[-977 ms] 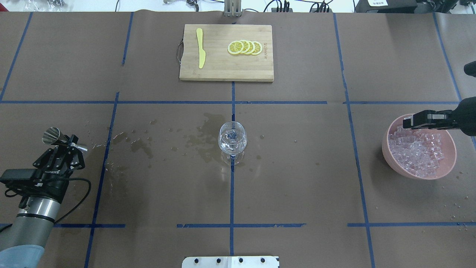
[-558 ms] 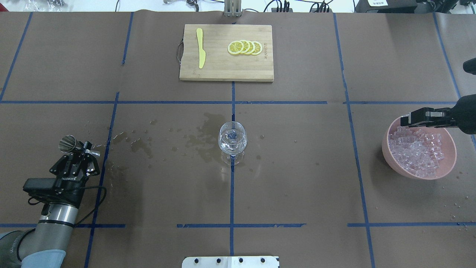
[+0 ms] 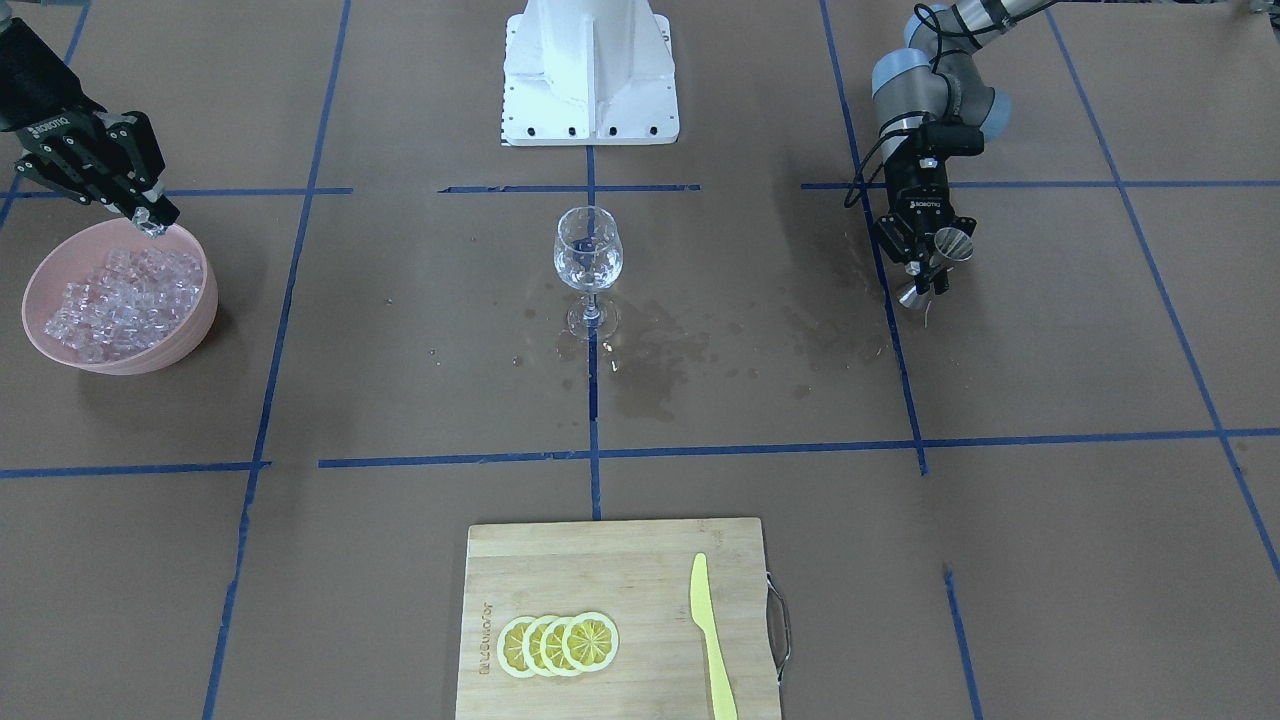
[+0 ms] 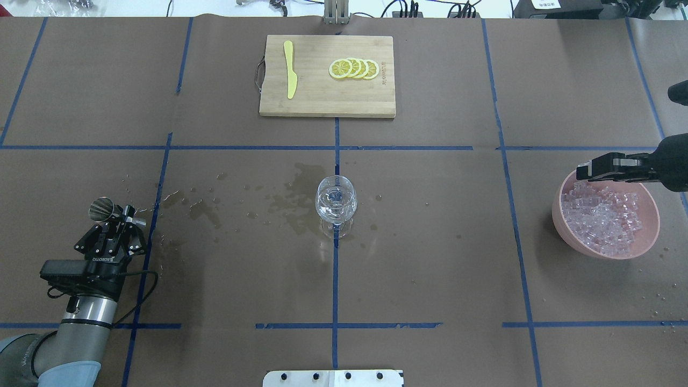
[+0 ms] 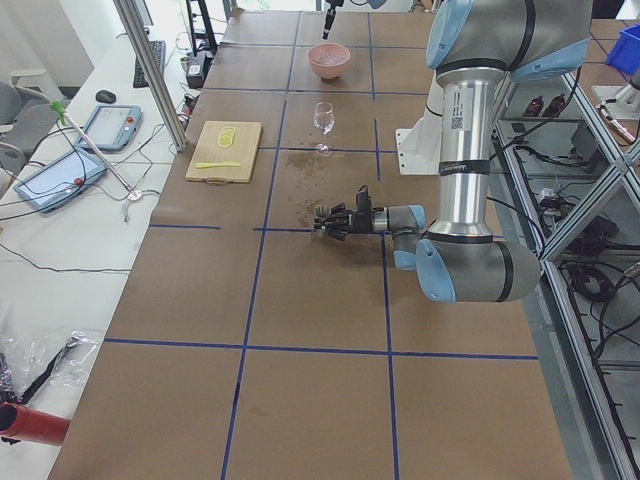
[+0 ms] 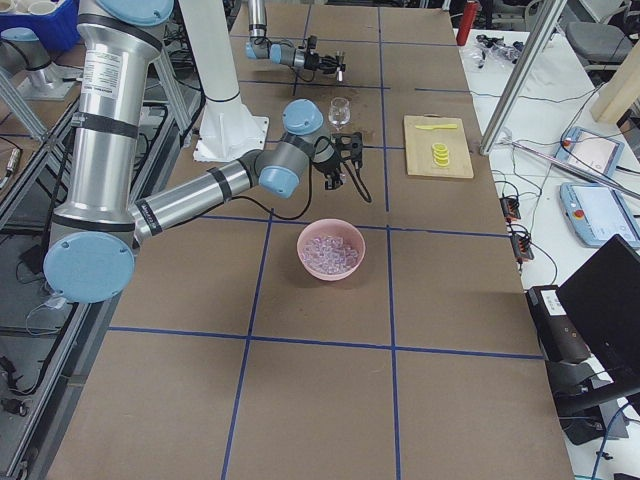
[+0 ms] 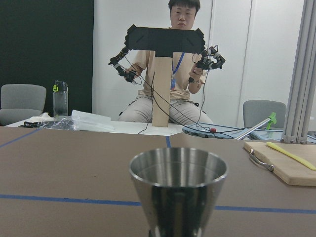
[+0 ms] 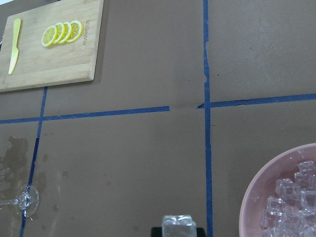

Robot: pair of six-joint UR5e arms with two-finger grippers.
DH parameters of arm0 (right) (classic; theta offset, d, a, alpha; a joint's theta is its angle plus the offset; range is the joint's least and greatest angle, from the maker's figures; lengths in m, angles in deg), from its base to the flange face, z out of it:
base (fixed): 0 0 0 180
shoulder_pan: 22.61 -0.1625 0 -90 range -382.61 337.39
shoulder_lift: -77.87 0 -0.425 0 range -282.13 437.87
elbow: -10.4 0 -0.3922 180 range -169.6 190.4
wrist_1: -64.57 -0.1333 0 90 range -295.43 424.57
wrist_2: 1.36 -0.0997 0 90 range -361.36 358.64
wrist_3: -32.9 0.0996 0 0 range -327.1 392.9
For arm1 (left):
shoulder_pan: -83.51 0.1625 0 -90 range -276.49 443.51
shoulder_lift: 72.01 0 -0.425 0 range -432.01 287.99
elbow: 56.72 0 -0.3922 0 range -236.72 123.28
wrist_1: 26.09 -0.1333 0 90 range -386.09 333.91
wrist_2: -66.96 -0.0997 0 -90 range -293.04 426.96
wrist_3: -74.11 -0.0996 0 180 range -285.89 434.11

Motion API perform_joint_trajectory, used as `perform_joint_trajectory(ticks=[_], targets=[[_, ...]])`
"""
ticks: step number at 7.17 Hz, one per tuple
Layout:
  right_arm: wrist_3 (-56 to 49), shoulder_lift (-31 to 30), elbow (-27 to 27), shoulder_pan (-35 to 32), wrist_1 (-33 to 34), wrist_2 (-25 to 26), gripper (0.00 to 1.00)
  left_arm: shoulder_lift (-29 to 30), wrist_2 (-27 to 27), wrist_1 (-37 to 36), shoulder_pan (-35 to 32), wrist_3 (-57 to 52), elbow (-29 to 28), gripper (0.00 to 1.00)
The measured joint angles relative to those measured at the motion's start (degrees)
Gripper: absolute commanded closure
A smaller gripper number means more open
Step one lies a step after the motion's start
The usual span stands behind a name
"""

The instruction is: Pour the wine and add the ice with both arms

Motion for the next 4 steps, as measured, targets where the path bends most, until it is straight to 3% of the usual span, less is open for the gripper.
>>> perform_joint_trajectory(ticks=[4], targets=[[0.1, 0.0, -0.1, 0.0, 0.0, 0.0, 1.00, 0.0, 0.2, 0.0, 0.0, -0.6, 0.0, 0.65]])
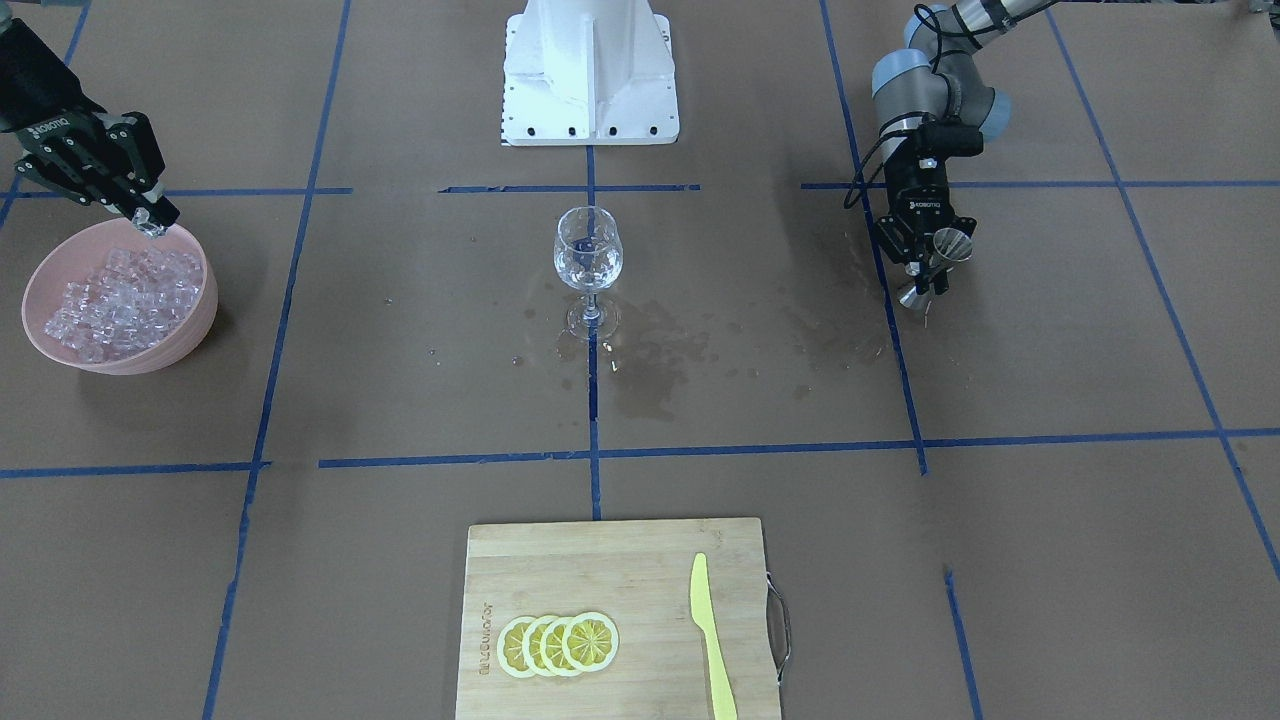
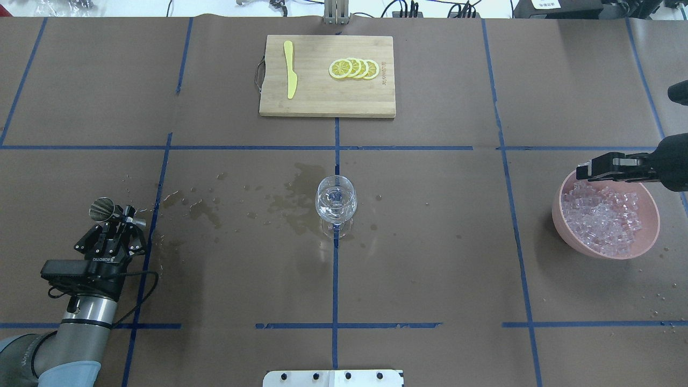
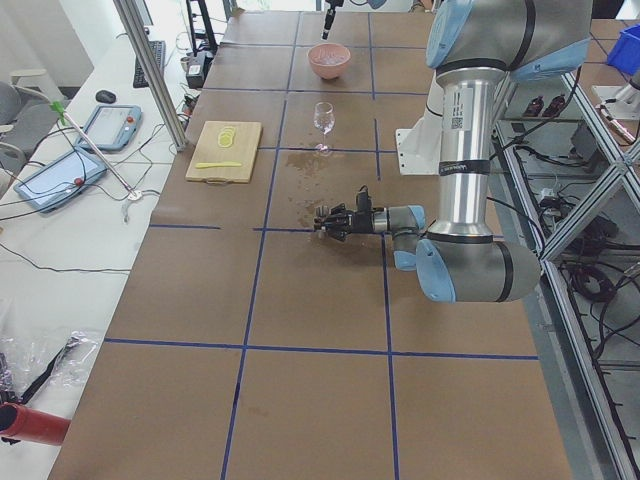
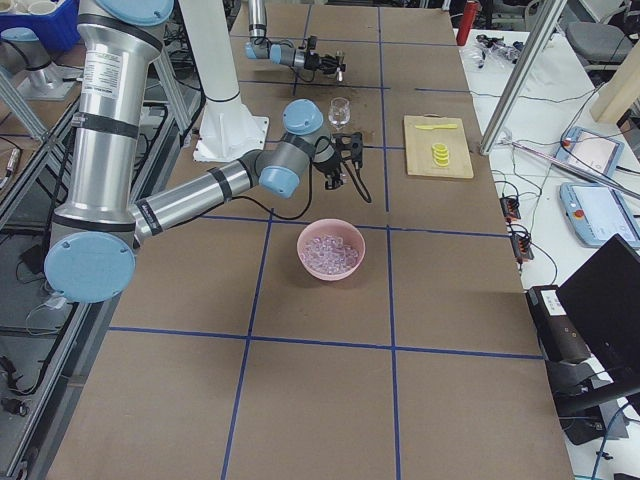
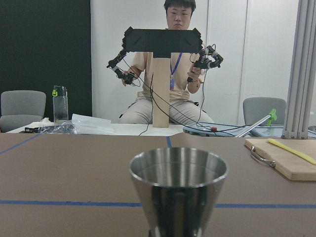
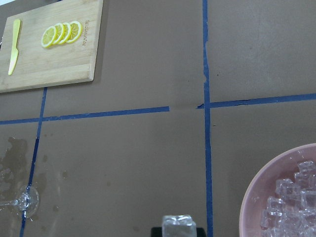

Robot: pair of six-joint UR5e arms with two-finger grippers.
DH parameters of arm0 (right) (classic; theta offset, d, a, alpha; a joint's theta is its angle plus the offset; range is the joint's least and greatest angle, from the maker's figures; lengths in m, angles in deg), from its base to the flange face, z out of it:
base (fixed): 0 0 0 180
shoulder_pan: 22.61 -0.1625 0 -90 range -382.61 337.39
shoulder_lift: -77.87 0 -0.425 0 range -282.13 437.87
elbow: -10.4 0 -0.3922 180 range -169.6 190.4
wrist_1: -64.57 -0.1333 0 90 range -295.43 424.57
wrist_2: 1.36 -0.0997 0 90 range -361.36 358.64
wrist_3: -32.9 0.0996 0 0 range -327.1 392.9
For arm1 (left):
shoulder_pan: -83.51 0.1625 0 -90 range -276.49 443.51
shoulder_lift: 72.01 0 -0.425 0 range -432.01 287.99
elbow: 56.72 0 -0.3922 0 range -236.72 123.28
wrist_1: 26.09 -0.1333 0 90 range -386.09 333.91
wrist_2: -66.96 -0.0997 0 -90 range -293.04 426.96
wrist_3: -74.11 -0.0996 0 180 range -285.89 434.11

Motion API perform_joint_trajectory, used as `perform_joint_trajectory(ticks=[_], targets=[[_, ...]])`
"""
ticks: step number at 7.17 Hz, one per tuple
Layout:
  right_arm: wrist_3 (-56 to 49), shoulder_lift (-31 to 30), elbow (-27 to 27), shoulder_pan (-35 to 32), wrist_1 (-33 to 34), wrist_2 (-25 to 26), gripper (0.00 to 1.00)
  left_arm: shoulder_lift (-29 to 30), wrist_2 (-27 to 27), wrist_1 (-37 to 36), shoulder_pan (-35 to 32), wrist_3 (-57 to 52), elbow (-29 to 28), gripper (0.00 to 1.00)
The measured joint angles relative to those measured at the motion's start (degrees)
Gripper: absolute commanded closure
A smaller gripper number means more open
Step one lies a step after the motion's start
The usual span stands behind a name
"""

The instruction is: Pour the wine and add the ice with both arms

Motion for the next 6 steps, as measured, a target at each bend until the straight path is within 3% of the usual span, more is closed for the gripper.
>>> perform_joint_trajectory(ticks=[4, 5, 6], targets=[[0.0, 0.0, 0.0, 0.0, 0.0, 0.0, 1.00, -0.1, 0.4, 0.0, 0.0, -0.1, -0.1, 0.38], [0.0, 0.0, 0.1, 0.0, 0.0, 0.0, 1.00, -0.1, 0.4, 0.0, 0.0, -0.1, -0.2, 0.00], [0.0, 0.0, 0.1, 0.0, 0.0, 0.0, 1.00, -0.1, 0.5, 0.0, 0.0, -0.2, -0.2, 0.00]])
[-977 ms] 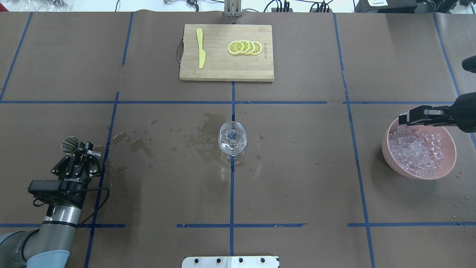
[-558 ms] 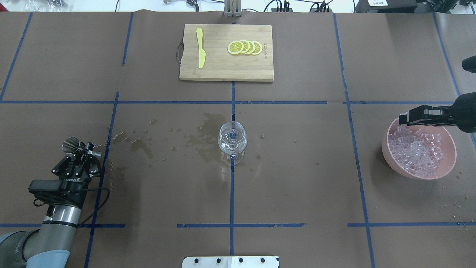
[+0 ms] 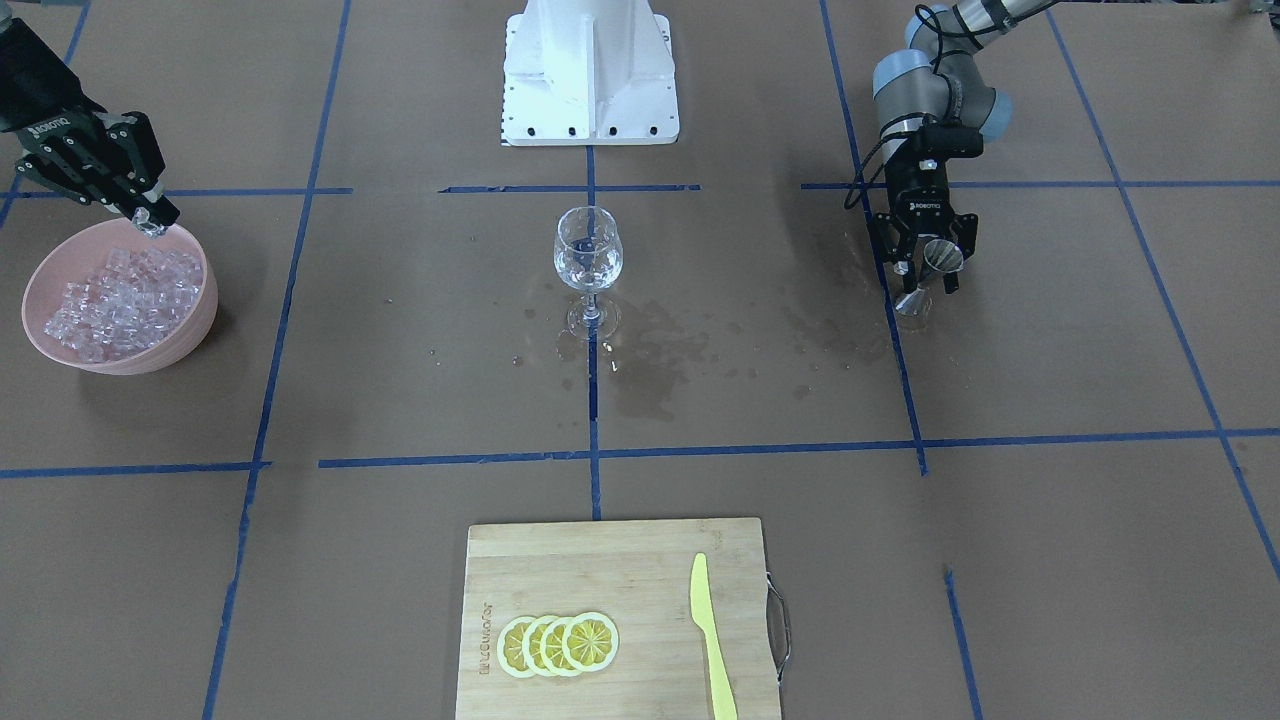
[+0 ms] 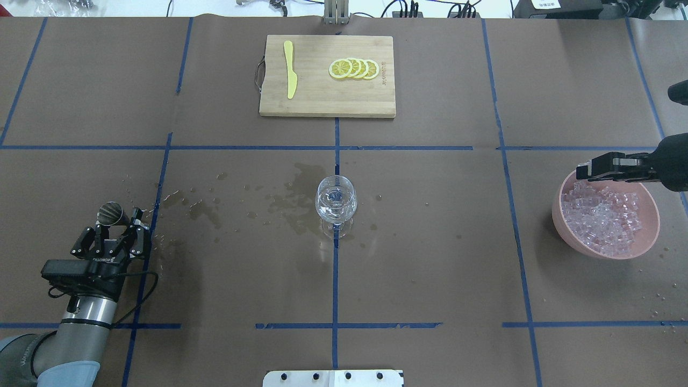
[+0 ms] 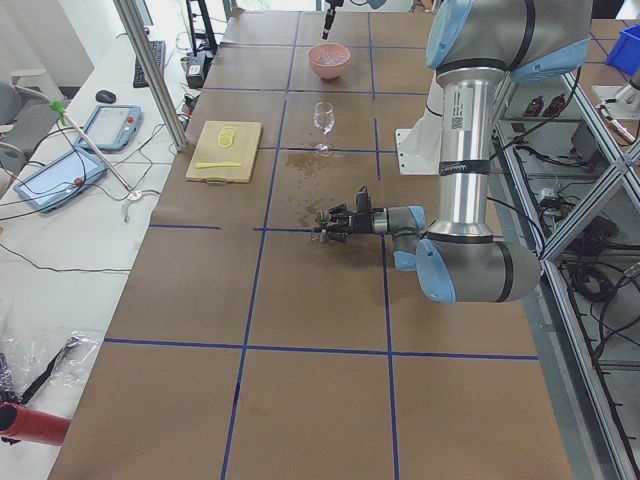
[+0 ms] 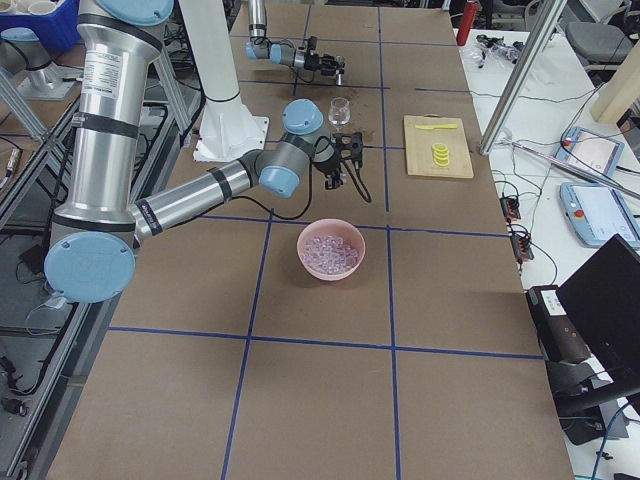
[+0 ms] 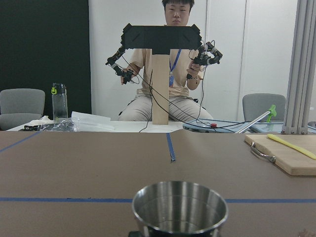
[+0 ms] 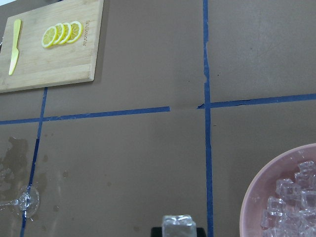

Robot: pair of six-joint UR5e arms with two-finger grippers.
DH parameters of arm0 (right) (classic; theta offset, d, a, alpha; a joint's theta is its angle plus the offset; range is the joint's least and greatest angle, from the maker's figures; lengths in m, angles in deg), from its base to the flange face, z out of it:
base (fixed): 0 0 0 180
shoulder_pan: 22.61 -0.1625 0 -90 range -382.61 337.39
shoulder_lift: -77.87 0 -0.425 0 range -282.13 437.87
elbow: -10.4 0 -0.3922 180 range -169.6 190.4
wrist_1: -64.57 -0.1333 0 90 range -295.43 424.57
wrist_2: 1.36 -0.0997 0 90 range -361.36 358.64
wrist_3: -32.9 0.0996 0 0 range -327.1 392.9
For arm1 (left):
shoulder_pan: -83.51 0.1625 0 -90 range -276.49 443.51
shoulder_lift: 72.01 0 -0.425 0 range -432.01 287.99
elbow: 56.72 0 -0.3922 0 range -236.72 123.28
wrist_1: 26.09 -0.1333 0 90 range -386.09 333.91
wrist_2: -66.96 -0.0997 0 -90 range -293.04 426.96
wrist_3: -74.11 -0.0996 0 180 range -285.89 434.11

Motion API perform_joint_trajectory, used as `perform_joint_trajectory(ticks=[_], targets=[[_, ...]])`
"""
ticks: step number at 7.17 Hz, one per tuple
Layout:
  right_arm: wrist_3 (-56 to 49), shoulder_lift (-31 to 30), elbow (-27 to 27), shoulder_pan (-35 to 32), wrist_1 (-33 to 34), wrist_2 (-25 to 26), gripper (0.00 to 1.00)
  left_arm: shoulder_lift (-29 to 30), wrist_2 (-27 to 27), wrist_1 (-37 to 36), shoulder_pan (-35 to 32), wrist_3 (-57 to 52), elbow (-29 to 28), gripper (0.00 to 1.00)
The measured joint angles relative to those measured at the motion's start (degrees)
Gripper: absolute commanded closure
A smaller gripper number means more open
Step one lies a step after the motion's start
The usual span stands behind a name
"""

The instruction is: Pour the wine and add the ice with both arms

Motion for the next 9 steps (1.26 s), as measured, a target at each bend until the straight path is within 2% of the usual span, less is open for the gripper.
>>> perform_joint_trajectory(ticks=[4, 9], targets=[[0.1, 0.0, 0.2, 0.0, 0.0, -0.1, 1.00, -0.7, 3.6, 0.2, -0.1, -3.2, 0.7, 0.00], [0.2, 0.7, 0.6, 0.0, 0.0, -0.2, 1.00, -8.4, 16.0, 0.2, -0.2, -5.5, 9.4, 0.00]])
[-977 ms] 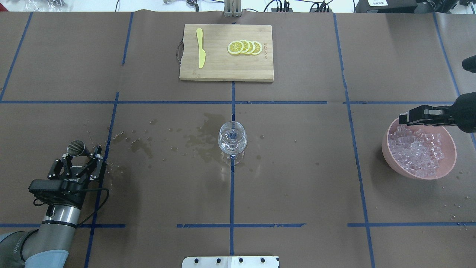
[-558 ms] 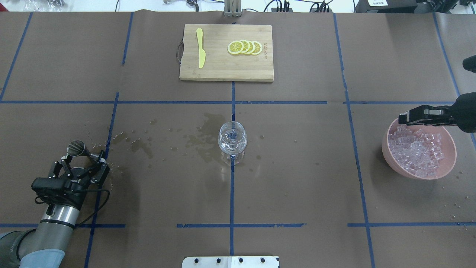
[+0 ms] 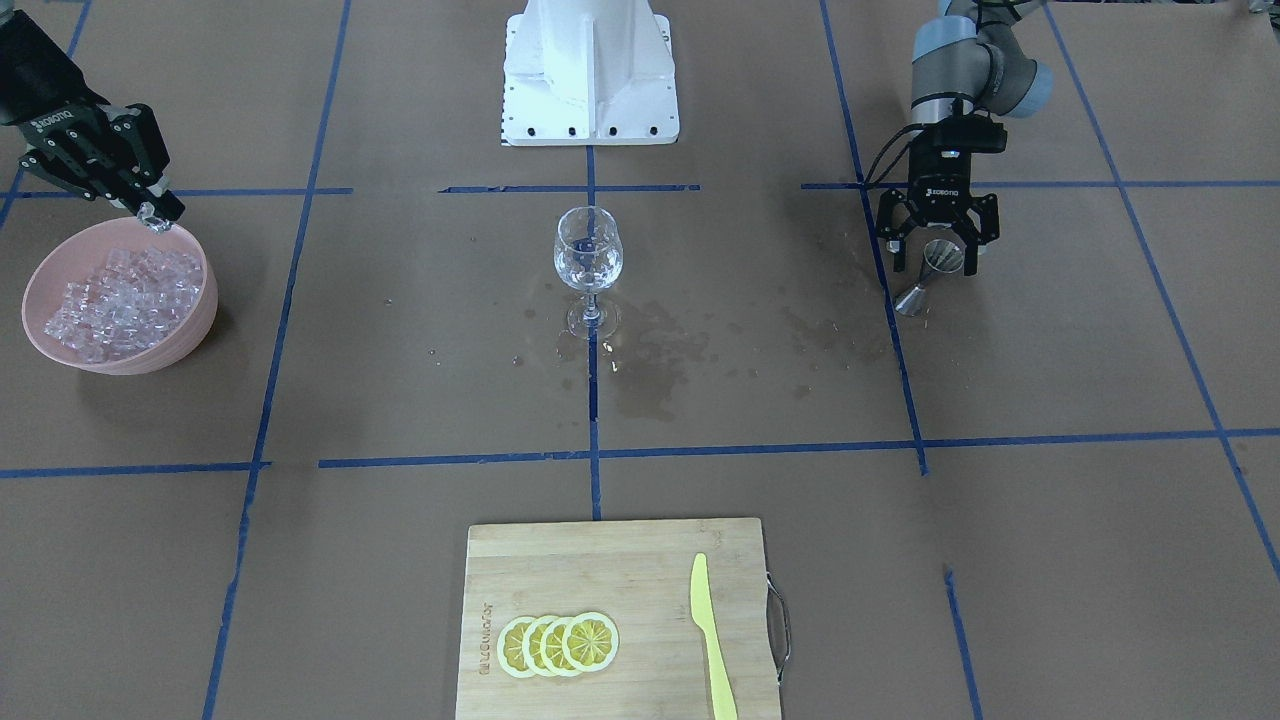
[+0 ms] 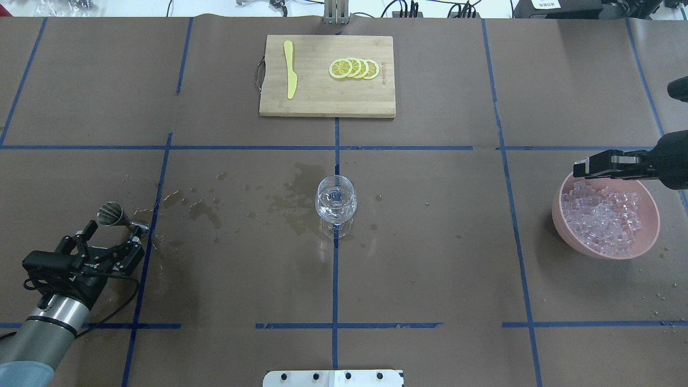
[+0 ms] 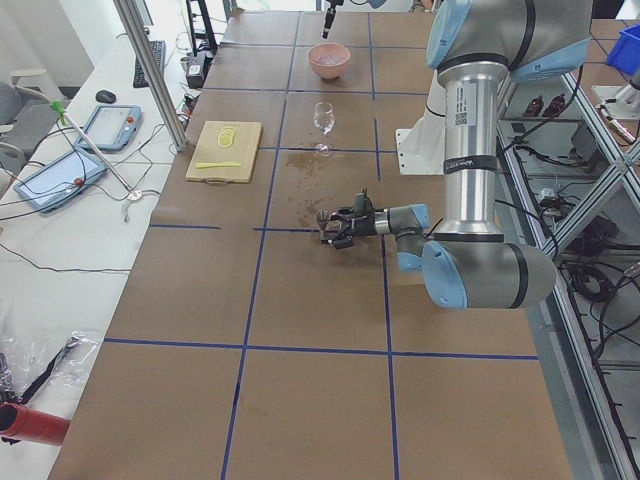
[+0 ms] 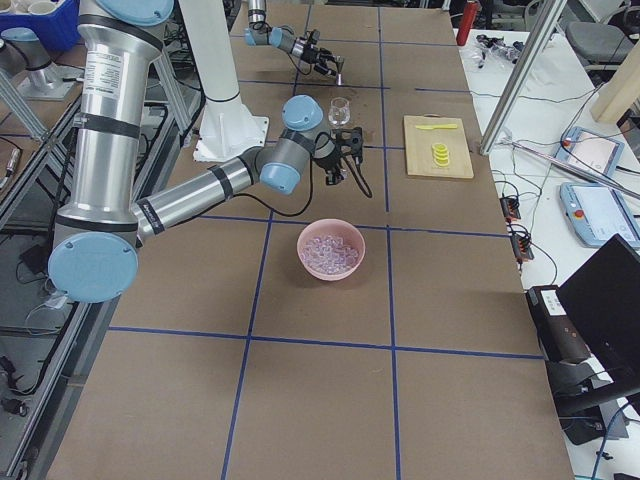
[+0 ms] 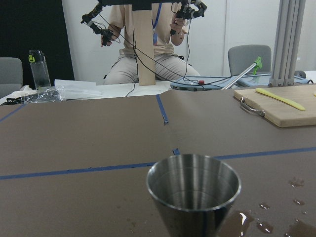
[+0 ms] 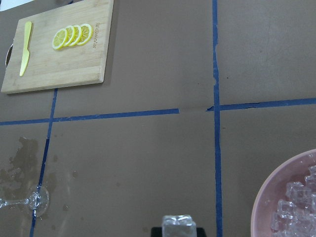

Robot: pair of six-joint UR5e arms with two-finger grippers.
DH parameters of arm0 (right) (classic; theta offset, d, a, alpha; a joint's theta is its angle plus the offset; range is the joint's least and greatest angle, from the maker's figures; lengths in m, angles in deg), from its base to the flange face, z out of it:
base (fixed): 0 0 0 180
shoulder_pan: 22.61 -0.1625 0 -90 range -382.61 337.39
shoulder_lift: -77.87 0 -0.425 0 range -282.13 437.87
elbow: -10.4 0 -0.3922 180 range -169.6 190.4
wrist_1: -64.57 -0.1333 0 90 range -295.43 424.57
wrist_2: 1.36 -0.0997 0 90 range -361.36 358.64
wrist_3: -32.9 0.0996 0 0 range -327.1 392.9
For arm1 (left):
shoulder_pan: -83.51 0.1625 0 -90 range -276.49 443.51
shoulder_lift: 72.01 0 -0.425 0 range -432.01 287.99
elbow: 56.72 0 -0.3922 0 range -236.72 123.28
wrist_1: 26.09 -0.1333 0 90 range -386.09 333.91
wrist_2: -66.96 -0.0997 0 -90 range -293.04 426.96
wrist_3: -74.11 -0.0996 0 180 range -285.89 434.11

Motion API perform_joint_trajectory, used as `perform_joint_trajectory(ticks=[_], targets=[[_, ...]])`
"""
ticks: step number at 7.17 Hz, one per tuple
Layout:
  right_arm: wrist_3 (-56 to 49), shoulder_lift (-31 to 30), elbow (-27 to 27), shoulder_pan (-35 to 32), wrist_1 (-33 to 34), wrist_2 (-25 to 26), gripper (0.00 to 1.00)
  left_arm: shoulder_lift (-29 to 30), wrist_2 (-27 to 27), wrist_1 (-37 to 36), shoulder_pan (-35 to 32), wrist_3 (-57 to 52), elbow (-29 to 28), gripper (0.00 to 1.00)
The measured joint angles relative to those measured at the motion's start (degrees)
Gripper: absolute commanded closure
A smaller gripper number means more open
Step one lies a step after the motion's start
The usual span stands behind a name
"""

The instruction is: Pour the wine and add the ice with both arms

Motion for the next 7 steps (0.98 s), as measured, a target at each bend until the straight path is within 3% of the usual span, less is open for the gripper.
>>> perform_joint_trajectory(ticks=[3, 7], targets=[[0.0, 0.1, 0.3, 0.0, 0.0, 0.0, 1.00, -0.8, 6.2, -0.4, 0.1, 0.0, 1.9, 0.00], [0.0, 0.5, 0.8, 0.0, 0.1, -0.1, 1.00, -9.8, 18.1, -10.5, 0.2, 0.5, 16.8, 0.00]])
